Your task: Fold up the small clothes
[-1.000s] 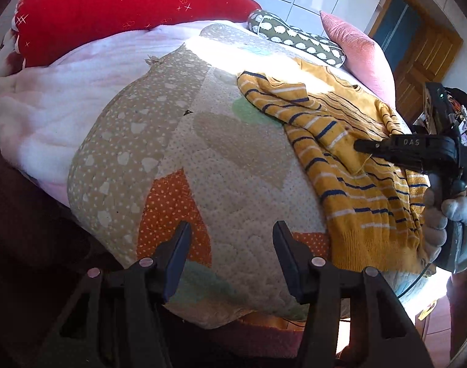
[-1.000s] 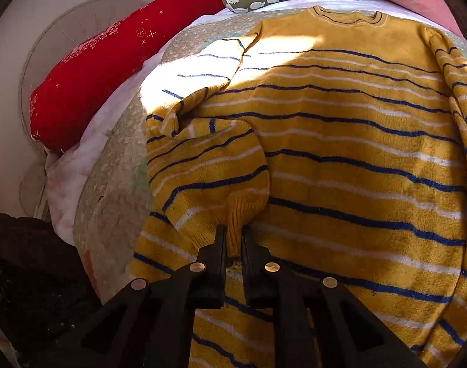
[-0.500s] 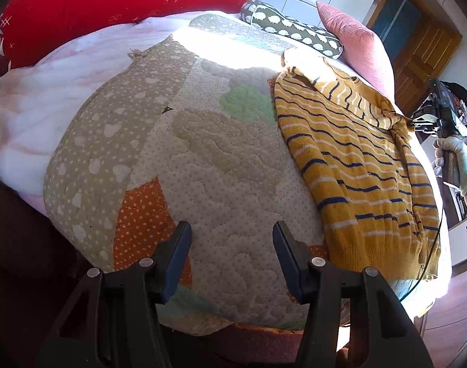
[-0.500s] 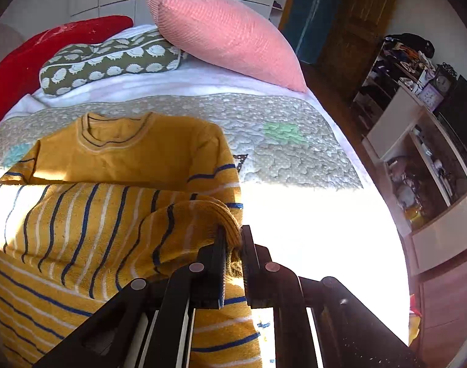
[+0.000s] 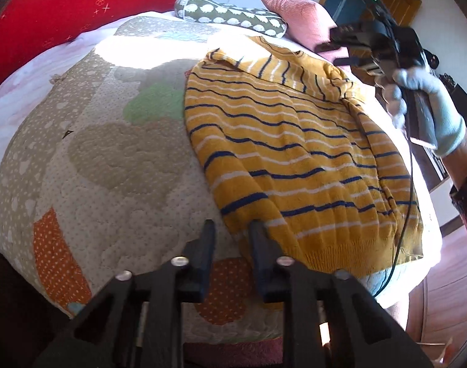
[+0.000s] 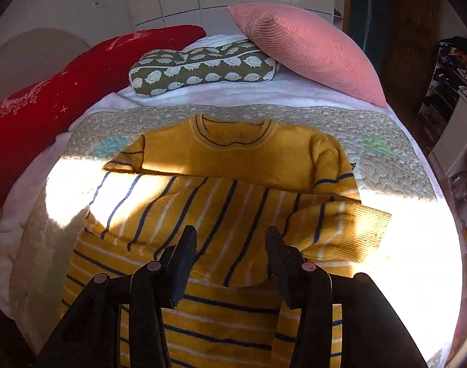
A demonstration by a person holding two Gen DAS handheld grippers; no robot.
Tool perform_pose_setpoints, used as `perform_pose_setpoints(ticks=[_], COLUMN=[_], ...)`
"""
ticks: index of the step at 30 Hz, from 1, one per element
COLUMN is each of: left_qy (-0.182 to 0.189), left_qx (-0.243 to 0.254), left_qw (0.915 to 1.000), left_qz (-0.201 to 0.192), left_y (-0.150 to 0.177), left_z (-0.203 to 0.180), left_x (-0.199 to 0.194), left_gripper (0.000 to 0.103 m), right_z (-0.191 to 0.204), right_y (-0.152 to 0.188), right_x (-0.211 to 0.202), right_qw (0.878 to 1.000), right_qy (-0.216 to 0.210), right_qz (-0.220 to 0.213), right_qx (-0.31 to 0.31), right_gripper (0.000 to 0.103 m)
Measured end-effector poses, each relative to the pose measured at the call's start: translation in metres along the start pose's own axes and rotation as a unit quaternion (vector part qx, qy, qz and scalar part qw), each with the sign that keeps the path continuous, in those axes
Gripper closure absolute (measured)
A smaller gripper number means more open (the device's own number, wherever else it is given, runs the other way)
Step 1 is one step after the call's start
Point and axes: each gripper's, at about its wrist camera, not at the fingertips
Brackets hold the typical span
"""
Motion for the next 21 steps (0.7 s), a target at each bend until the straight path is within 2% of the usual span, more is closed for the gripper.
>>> perform_pose_setpoints(ticks=[2, 4, 7, 9, 10, 13, 15, 16, 18, 20, 21], left_qy=[0.005, 0.015, 0.016, 0.010, 0.004, -0.013, -0.008, -0.005, 0.009, 0.016, 0.018], left_qx=[0.000, -0.005, -0.029, -0.046, -0.052, -0.058, -0.062, -0.066, -0.072, -0.075, -0.076], left_qw=[1.0000, 0.9998, 0.9987, 0.9971, 0.9963, 0.9956, 0.9958, 0.9957, 0.9955, 0.9950, 0.9949], left_qz=[-0.001, -0.009, -0.039, -0.059, -0.068, -0.072, -0.067, -0.064, -0.061, -0.063, -0.064], left_y=[0.001, -0.001, -0.005, -0.008, -0.008, -0.007, -0.008, -0.009, -0.013, -0.016, -0.016], left_z=[0.001, 0.009, 0.031, 0.048, 0.055, 0.070, 0.079, 0.082, 0.087, 0.087, 0.087], left_x=[-0.003, -0.012, -0.031, -0.041, -0.045, -0.046, -0.042, -0.039, -0.033, -0.029, -0.027], left_gripper=[0.090, 0.090, 0.076, 0.065, 0.065, 0.064, 0.064, 0.064, 0.064, 0.064, 0.064], right_z=[0.029, 0.057, 0.086, 0.099, 0.108, 0.147, 0.165, 0.166, 0.156, 0.133, 0.120], right_y=[-0.012, -0.026, -0.042, -0.055, -0.059, -0.064, -0.066, -0.069, -0.079, -0.088, -0.091], right_x=[0.018, 0.041, 0.087, 0.119, 0.129, 0.136, 0.123, 0.116, 0.113, 0.121, 0.131], right_qw=[0.999, 0.999, 0.997, 0.993, 0.991, 0.983, 0.978, 0.978, 0.985, 0.996, 0.997], right_qy=[-0.029, -0.037, -0.039, -0.069, -0.083, -0.141, -0.171, -0.174, -0.147, -0.068, -0.037], right_qz=[0.010, 0.026, 0.065, 0.098, 0.108, 0.111, 0.087, 0.074, 0.053, 0.050, 0.060], right_qx=[-0.006, -0.018, -0.004, 0.011, 0.013, -0.041, -0.085, -0.089, -0.071, -0.038, -0.023], right_gripper=[0.053, 0.053, 0.053, 0.053, 0.053, 0.053, 0.052, 0.052, 0.052, 0.052, 0.052])
Point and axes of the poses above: each gripper's, at about its wrist camera, not at the fingertips, and x roughly the way its jaws point, z to its left, y to its underside, and after that the axes turned 3 degrees about z, right-handed
